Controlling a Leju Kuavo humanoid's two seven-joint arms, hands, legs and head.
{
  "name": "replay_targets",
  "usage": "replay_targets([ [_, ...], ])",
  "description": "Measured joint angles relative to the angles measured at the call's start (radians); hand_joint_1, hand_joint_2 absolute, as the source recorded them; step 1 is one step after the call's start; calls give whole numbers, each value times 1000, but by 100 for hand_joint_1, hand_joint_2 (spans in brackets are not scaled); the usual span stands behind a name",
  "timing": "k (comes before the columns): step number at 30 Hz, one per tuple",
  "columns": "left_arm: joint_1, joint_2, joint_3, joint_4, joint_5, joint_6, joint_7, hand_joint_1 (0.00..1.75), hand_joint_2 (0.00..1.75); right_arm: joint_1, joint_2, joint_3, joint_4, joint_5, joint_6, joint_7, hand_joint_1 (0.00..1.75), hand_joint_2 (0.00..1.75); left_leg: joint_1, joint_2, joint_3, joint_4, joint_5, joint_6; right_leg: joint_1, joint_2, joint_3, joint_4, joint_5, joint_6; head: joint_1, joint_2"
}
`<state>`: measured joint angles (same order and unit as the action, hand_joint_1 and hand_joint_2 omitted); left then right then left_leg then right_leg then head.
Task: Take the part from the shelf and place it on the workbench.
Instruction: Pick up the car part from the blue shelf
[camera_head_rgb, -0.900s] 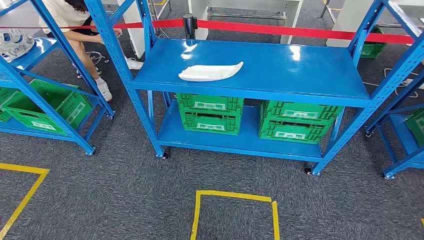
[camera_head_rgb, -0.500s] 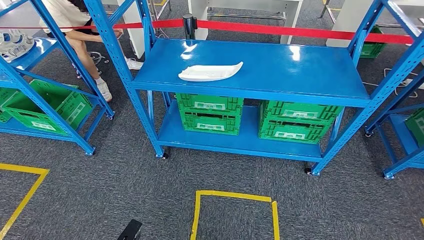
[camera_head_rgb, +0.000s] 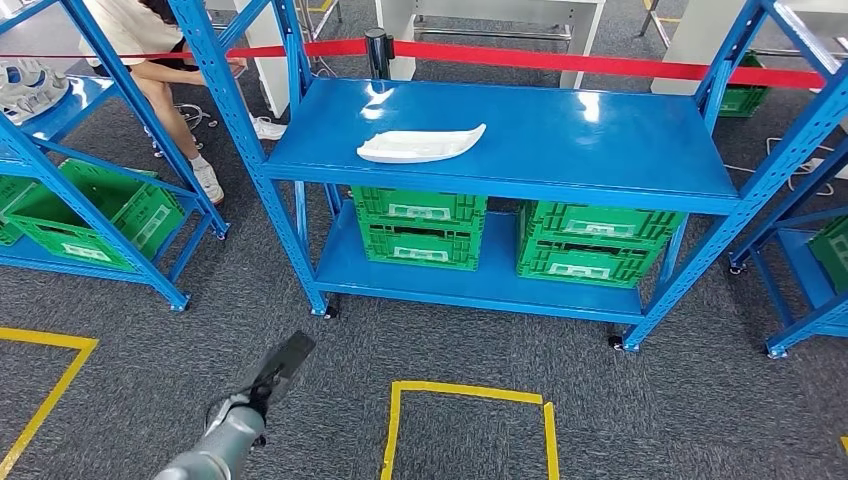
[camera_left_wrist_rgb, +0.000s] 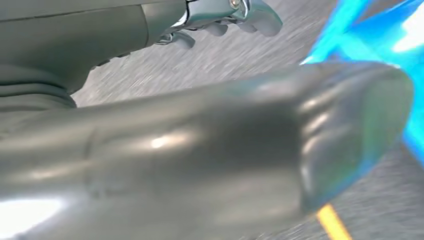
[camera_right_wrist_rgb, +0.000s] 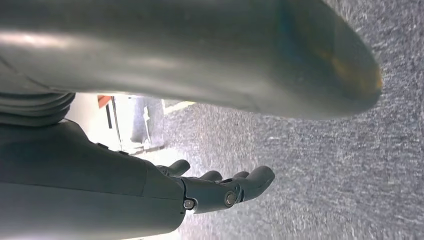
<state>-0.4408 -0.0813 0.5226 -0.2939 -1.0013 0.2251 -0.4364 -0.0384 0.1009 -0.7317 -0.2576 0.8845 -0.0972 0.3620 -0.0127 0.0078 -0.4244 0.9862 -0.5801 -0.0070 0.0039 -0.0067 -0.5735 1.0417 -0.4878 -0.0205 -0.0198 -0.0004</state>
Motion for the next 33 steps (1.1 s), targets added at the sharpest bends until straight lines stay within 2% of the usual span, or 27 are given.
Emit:
replay_targets([
  [8, -222, -46, -98, -23, -96, 5, -80, 0, 0, -18, 6, -36, 14, 81, 6, 0, 0, 0, 0, 0, -1, 1, 1, 1, -1, 0, 0, 0, 2, 0, 0, 0],
  [13, -319, -71, -169, -38, -124, 19, -120, 0, 0, -22, 7, -53, 21, 120, 15, 0, 0, 0, 0, 0, -1, 2, 1, 1, -1, 0, 0, 0, 2, 1, 0, 0],
  [16, -373, -83, -212, -54, -133, 62, -124, 0, 0, -24, 8, -62, 25, 138, 24, 0, 0, 0, 0, 0, -1, 2, 2, 1, -1, 0, -1, 0, 2, 1, 0, 0],
  [21, -483, -108, -290, -105, -128, 144, -73, 0, 0, -30, 9, -69, 30, 148, 27, 0, 0, 0, 0, -1, -2, 3, 3, 1, -1, -1, -1, 0, 3, 1, 0, 0],
  [26, -587, -117, -385, -146, -141, 209, 40, 0, 0, -31, 11, -73, 31, 154, 27, 0, 0, 0, 0, -1, -2, 3, 3, 1, -1, -1, -1, 0, 4, 2, 0, 0],
  [33, -665, -117, -487, -168, -130, 292, 163, 0, 0, -32, 14, -95, 32, 156, 25, 0, 0, 0, 0, -1, -2, 3, 3, 1, -1, -1, -1, 0, 4, 2, 0, 0],
])
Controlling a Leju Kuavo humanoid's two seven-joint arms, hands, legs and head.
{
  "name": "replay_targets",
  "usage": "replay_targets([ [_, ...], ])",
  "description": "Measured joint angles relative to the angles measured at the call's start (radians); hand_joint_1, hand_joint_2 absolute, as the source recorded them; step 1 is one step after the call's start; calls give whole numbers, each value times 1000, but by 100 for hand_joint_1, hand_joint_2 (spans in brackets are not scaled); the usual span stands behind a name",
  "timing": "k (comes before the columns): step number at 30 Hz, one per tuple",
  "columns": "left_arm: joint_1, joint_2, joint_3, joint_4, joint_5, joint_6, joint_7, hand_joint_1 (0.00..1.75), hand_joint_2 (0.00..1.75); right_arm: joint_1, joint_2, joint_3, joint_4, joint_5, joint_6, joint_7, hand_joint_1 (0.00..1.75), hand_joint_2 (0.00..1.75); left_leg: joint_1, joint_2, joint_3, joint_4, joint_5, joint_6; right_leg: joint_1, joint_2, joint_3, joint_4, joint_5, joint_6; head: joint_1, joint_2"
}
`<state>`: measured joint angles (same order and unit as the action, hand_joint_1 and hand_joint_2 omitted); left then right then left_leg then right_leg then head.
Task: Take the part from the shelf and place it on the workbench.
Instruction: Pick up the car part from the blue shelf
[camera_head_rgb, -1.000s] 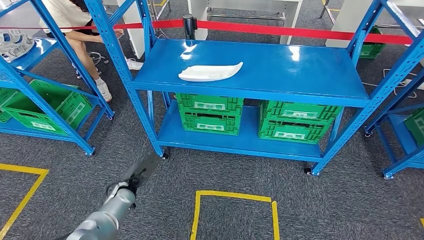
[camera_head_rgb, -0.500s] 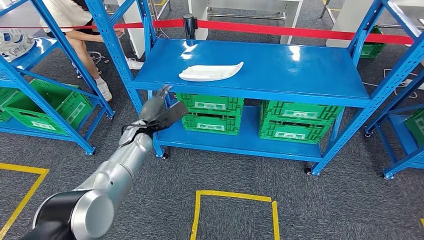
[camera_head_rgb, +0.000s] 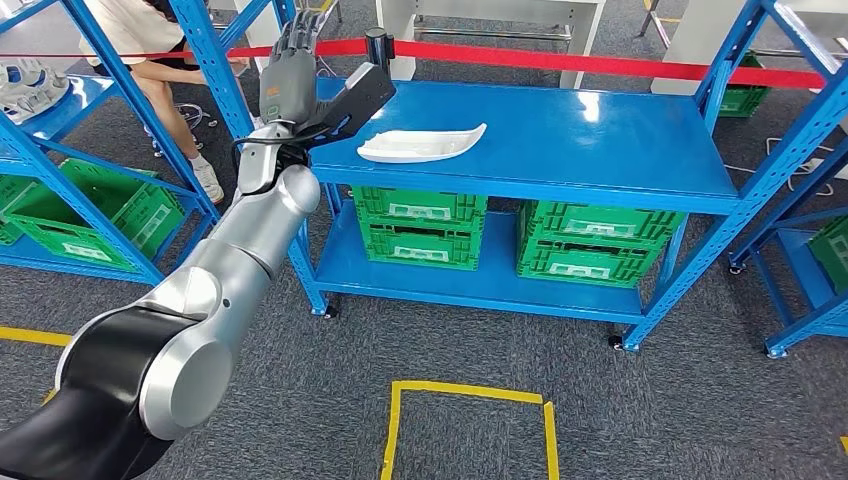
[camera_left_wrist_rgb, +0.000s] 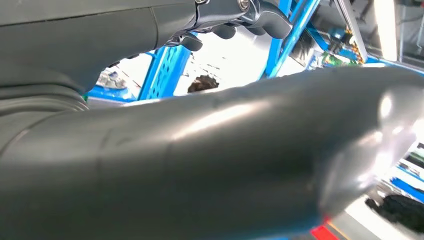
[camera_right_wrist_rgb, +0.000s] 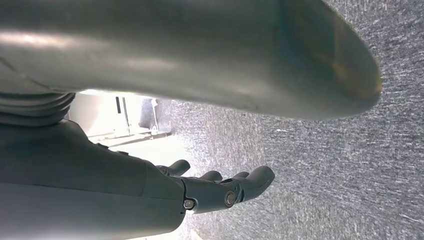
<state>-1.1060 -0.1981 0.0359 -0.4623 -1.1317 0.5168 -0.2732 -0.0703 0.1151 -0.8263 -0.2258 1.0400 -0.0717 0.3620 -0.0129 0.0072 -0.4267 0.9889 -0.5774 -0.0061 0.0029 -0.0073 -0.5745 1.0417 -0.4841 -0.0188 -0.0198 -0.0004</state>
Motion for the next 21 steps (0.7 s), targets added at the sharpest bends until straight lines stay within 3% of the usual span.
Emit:
replay_targets([
  [8, -8, 10, -53, 10, 44, -120, 15, 0, 0, 0, 0, -2, 0, 19, 5, 0, 0, 0, 0, 0, 0, 0, 0, 0, 0, 0, 0, 0, 0, 0, 0, 0],
  [21, -8, 18, -95, 23, 13, -170, 53, 0, 0, -1, 0, -10, 0, 24, 9, 0, 0, 0, 0, 0, 0, 0, 0, 0, 0, 0, 0, 0, 0, 0, 0, 0],
])
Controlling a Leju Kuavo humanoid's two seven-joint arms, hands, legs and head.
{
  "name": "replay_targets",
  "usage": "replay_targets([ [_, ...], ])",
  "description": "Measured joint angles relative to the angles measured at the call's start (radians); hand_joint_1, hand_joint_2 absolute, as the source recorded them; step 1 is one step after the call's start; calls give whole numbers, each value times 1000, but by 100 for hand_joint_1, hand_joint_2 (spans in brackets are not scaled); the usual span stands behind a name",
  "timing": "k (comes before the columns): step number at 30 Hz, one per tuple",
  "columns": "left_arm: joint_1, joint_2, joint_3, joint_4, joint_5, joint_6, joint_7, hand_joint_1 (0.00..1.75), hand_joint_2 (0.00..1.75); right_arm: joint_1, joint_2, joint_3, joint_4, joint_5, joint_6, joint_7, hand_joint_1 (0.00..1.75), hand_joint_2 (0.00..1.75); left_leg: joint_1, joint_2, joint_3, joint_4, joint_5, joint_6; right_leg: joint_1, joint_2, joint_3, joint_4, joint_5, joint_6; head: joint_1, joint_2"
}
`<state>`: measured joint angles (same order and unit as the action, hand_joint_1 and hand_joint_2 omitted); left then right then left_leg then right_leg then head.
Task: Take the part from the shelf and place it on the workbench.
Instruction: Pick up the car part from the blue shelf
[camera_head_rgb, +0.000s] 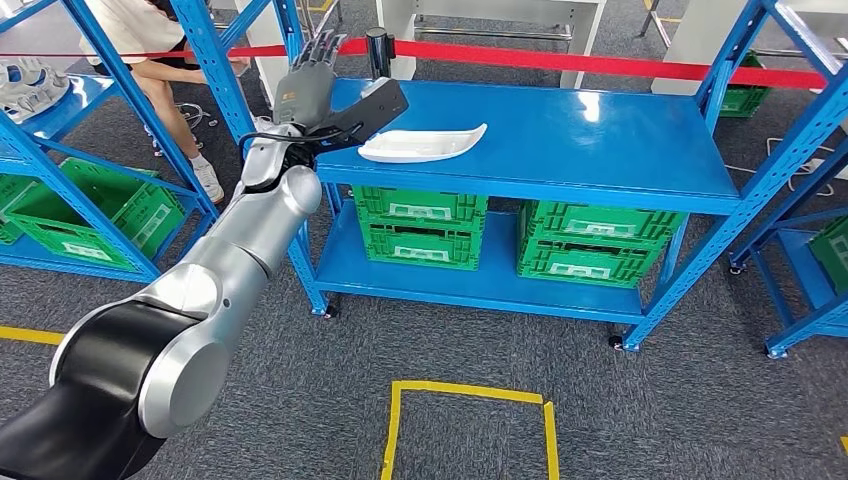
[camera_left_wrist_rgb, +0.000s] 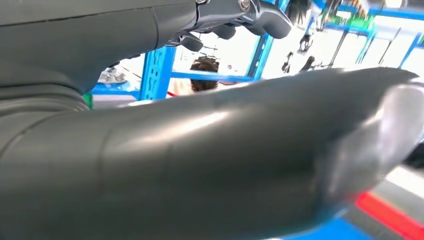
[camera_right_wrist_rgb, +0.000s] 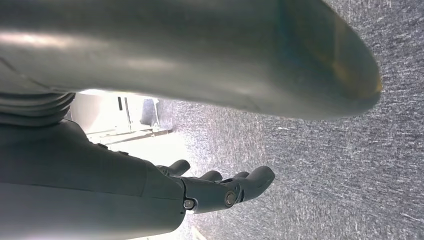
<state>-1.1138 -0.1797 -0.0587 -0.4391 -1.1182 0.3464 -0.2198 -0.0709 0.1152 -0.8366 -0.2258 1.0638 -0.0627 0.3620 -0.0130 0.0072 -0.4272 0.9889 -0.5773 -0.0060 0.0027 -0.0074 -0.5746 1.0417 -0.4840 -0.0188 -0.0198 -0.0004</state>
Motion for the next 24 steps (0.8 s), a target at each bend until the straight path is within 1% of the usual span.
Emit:
replay_targets([
  [3, 1, 3, -24, 10, -30, -66, 32, 0, 0, 0, 0, -3, 0, 7, 4, 0, 0, 0, 0, 0, 0, 0, 0, 0, 0, 0, 0, 0, 0, 0, 0, 0],
  [5, 3, 5, -40, 17, -43, -92, 40, 0, 0, 0, 0, -4, 0, 11, 6, 0, 0, 0, 0, 0, 0, 0, 0, 0, 0, 0, 0, 0, 0, 0, 0, 0],
  [9, 12, 7, -66, 28, -55, -93, 47, 0, 0, 0, 0, -6, 0, 16, 11, 0, 0, 0, -1, 0, 0, 1, 0, 0, -1, 0, -1, 0, 2, 2, 0, 0],
  [16, 15, 13, -87, 32, -53, -96, 61, 0, 0, 0, 0, -6, 0, 30, 19, 0, 0, 0, -4, 0, -4, 5, 1, 3, -5, 0, -2, 0, 5, 7, 0, 0],
  [19, 15, 17, -89, 35, -50, -105, 64, 0, 0, 0, 0, -6, 0, 33, 23, 0, 0, 0, -9, 0, -11, 9, 2, 10, -8, 0, -5, -2, 9, 14, 0, 0],
  [21, 15, 20, -89, 35, -45, -106, 65, 0, 0, -1, 0, -6, 0, 35, 24, 0, 0, 0, -10, 0, -16, 5, 6, 19, -10, 0, -7, 0, 19, 21, 0, 0],
  [23, 15, 21, -89, 35, -40, -106, 68, 0, 0, -1, 0, -6, 0, 37, 24, 0, 0, 0, -5, 0, -11, -7, 16, 30, -8, 1, -15, 12, 29, 29, 0, 0],
  [24, 14, 21, -89, 34, -37, -105, 69, 0, 0, -2, 0, -6, 0, 39, 24, 0, 0, 0, 0, 0, -7, -13, 21, 35, -8, 3, -29, 30, 25, 33, 2, 0],
])
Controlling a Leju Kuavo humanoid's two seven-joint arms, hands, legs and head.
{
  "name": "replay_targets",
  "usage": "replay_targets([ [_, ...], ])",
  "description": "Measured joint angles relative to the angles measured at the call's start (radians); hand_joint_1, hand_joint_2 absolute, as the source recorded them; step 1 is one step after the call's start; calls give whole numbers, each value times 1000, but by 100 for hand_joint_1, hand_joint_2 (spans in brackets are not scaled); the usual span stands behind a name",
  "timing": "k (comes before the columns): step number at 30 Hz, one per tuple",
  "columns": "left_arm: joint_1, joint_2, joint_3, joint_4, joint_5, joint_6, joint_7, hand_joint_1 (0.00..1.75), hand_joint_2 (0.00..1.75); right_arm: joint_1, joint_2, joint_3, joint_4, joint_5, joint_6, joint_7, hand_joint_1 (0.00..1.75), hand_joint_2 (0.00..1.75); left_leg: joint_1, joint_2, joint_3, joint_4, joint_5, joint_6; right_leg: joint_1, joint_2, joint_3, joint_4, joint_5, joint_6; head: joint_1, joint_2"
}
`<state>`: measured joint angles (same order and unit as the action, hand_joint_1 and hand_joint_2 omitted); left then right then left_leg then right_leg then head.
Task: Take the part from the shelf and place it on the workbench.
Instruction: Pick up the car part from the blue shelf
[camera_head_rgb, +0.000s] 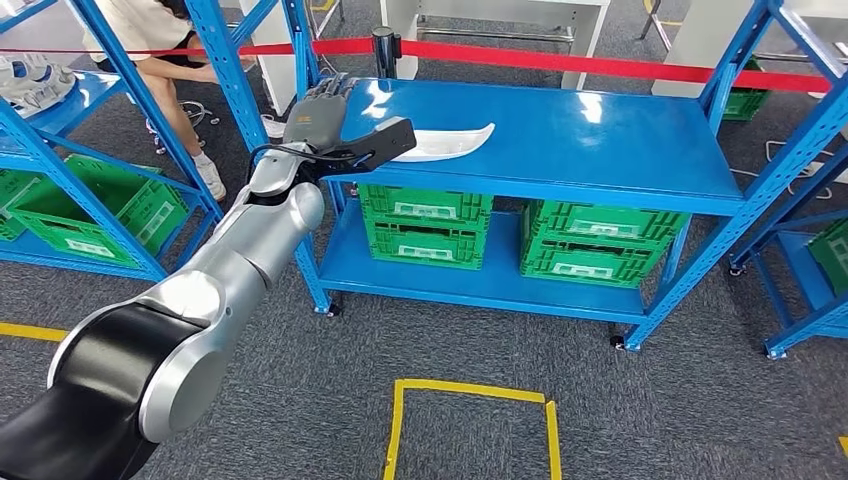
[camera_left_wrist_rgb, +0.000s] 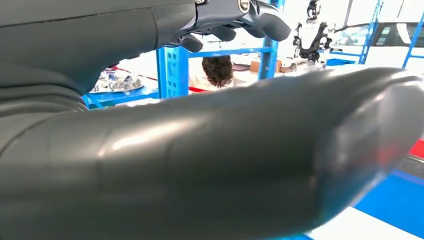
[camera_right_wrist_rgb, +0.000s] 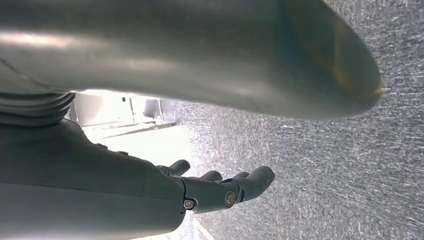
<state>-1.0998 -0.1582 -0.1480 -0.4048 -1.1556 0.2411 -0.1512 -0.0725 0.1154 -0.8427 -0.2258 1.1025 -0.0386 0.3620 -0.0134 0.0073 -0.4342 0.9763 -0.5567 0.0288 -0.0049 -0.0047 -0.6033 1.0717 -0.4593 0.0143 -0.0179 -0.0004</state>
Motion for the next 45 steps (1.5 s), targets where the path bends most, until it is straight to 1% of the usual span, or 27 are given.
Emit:
replay_targets([
  [2, -1, 1, 0, -1, 3, 1, 1, 0, 0, -2, 0, 0, 0, 3, 0, 0, 0, 0, 7, 0, 6, -6, 6, 4, -2, 3, -54, 81, -34, 8, 4, 0],
  [4, 5, 3, 0, 0, 4, 1, 1, 0, 0, -2, -1, 0, 0, 5, 1, 0, 0, 0, 10, -1, 5, -6, 2, 2, -8, 4, -132, 197, -67, 16, 5, 0],
  [6, 12, 4, 0, 0, 6, 2, -2, 0, 0, -1, -1, 0, 0, 5, 4, 0, 0, 0, 16, -3, 12, -6, -10, -4, -15, 4, -175, 223, -40, 25, 5, 0],
  [8, 16, 5, 0, 0, 11, 2, -6, 0, 0, 0, -1, 0, 0, 5, 7, 0, 0, 0, 26, -3, 32, -6, -28, -17, -23, 0, -147, 105, 51, 35, 5, 0],
  [10, 16, 6, 0, 0, 15, 3, -10, 0, 0, -1, 0, -1, 2, 5, 8, -7, 0, 0, 31, -3, 50, -8, -48, -35, -21, -8, -106, -6, 93, 36, 11, 0],
  [14, 16, 7, 0, -7, 16, 3, -12, 0, 0, -2, 0, -2, 4, 3, 10, -34, 0, 0, 27, -1, 63, 2, -50, -66, -13, -8, -75, -35, 50, -13, 7, 0],
  [15, 14, 7, 0, -9, 16, 4, -13, 0, 0, -2, 0, -2, 4, 3, 10, -35, 0, 0, 27, -2, 44, 46, -32, -71, -14, -6, -64, -37, 40, -22, 4, 0],
  [17, 14, 8, 0, -10, 17, 5, -14, 0, 0, -1, 0, -2, 4, 2, 10, -36, 0, 0, 28, -3, -51, 181, -14, -77, -15, 0, -34, -46, 19, -33, -1, 0],
  [18, 18, 9, 0, -8, 17, 5, -14, 0, 0, -1, 0, -3, 4, 1, 10, -36, 0, 0, 28, -4, -109, 247, -31, -77, -15, 3, -15, -51, 6, -37, -2, 0],
  [20, 29, 12, 0, -4, 17, 5, -12, 0, 0, 2, 0, -5, 4, 1, 9, -36, 0, 0, 25, -4, -205, 313, -107, -71, -12, 12, 29, -60, -23, -42, -5, 0],
  [21, 33, 13, 0, -2, 17, 5, -11, 0, 0, 4, 0, -6, 4, 1, 9, -36, 0, 0, 23, -4, -236, 308, -139, -65, -9, 17, 53, -63, -39, -44, -6, 0],
  [22, 35, 15, 0, -1, 17, 5, -10, 0, 0, 5, 0, -8, 4, 0, 8, -36, 0, 0, 19, -4, -258, 281, -147, -56, -5, 21, 79, -66, -56, -45, -8, 0],
  [23, 35, 17, 0, 1, 18, 5, -10, 0, 0, 7, 0, -8, 4, 0, 8, -36, 0, 0, 14, -5, -271, 234, -113, -44, -1, 24, 107, -69, -74, -46, -9, 0],
  [26, 44, 24, 0, 10, 18, 4, -9, 0, 0, 10, 4, -10, 9, -1, 7, -44, 0, 0, -16, -19, -287, 63, 154, -6, 5, 34, 175, -83, -129, -41, -7, 0],
  [27, 46, 26, 0, 9, 18, 4, -8, 0, 0, 9, 5, -10, 11, -1, 7, -48, 0, 0, -22, -28, -283, 33, 208, -1, 8, 38, 196, -81, -142, -38, -6, 0],
  [28, 42, 27, 0, 7, 18, 4, -6, 0, 0, 4, 5, -11, 12, -1, 6, -52, 0, 0, -25, -36, -275, 24, 214, -1, 11, 41, 208, -69, -145, -34, -7, 0],
  [30, 24, 22, -1, -1, 18, 6, -4, 0, 0, 0, 3, -11, 12, -2, 5, -50, 0, 0, -18, -41, -243, 26, 203, 4, 15, 34, 178, 27, -104, -27, -8, 0],
  [32, 9, 15, -1, -2, 19, 10, -3, 0, 0, -5, 1, -12, 12, -2, 4, -56, 0, 0, -15, -39, -209, 24, 183, 12, 14, 22, 79, 171, -74, -14, -7, 0],
  [33, 9, 14, -1, -2, 21, 15, -3, 0, 0, -7, 1, -12, 12, -2, 4, -64, 0, 0, -14, -38, -192, 22, 171, 14, 12, 17, 30, 222, -94, -9, -6, 0],
  [34, 11, 13, -1, -1, 23, 19, -4, 0, 0, -8, 0, -13, 12, -1, 3, -73, 0, 0, -12, -38, -174, 19, 157, 15, 10, 15, -12, 249, -139, -4, -6, 0],
  [36, 16, 12, -1, 0, 31, 22, -10, 0, 0, -7, 0, -16, 12, 0, 3, -88, 0, 0, -9, -40, -142, 16, 130, 14, 4, 12, -69, 240, -228, 3, -6, 0],
  [37, 16, 11, -1, 1, 34, 22, -14, 0, 0, -7, 0, -17, 12, 2, 3, -90, 0, 0, -7, -41, -127, 17, 117, 12, 1, 11, -83, 207, -236, 6, -6, 0],
  [38, 16, 11, -1, 1, 37, 21, -17, 0, 0, -7, 0, -17, 12, 3, 3, -90, 0, 0, -5, -41, -113, 18, 103, 10, -3, 10, -86, 154, -203, 9, -6, 0],
  [40, 17, 11, 0, 3, 39, 20, -21, 0, 0, -7, -1, -19, 12, 5, 2, -92, 0, 0, -4, -43, -92, 24, 76, 0, -9, 4, -76, 25, -57, 11, -4, 0],
  [41, 16, 11, 0, 4, 39, 20, -21, 0, 0, -7, -1, -20, 13, 5, 3, -94, 0, 0, -5, -44, -86, 26, 62, -7, -9, 0, -70, -19, 3, 7, -4, 0],
  [42, 16, 11, 0, 4, 40, 19, -21, 0, 0, -8, -1, -21, 13, 5, 3, -96, 0, 0, -7, -45, -80, 30, 53, -13, -10, -3, -65, -44, 40, 0, -3, 0],
  [45, 13, 12, 0, 3, 39, 15, -23, 0, 0, -9, 1, -25, 13, 6, 2, -95, 0, 0, -9, -40, -68, 43, 39, -31, -13, -4, -48, -51, 52, -26, -4, 0],
])
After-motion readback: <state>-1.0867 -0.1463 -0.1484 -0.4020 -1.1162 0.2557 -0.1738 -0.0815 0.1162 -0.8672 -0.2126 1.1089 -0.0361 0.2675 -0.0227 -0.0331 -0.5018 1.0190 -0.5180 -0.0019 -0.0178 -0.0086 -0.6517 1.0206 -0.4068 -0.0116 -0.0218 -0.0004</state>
